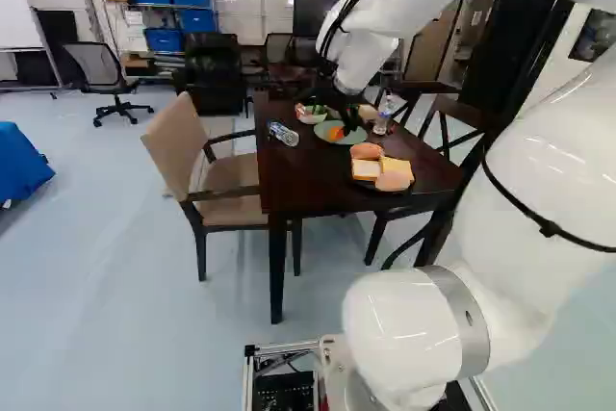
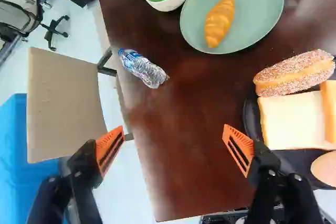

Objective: Move the croissant to the empty plate

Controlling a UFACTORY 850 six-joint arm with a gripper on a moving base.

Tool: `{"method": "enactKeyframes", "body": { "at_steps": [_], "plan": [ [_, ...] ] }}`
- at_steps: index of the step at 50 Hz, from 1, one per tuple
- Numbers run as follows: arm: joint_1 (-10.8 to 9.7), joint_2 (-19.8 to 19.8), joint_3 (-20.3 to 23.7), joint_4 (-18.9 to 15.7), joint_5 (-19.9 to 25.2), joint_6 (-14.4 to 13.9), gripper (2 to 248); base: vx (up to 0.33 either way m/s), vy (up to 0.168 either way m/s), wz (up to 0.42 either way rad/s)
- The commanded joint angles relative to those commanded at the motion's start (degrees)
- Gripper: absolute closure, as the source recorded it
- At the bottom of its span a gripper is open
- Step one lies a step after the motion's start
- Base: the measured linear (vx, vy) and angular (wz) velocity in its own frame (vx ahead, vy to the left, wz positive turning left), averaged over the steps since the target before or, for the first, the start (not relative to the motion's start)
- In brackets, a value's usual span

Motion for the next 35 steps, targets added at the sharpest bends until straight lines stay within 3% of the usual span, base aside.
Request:
{"method": "enactKeyframes", "body": {
  "at_steps": [35],
  "plan": [
    [-0.1, 2.4, 8.5, -5.2, 13.1, 0.0, 3, 0.0, 0.0, 0.0]
  ]
}}
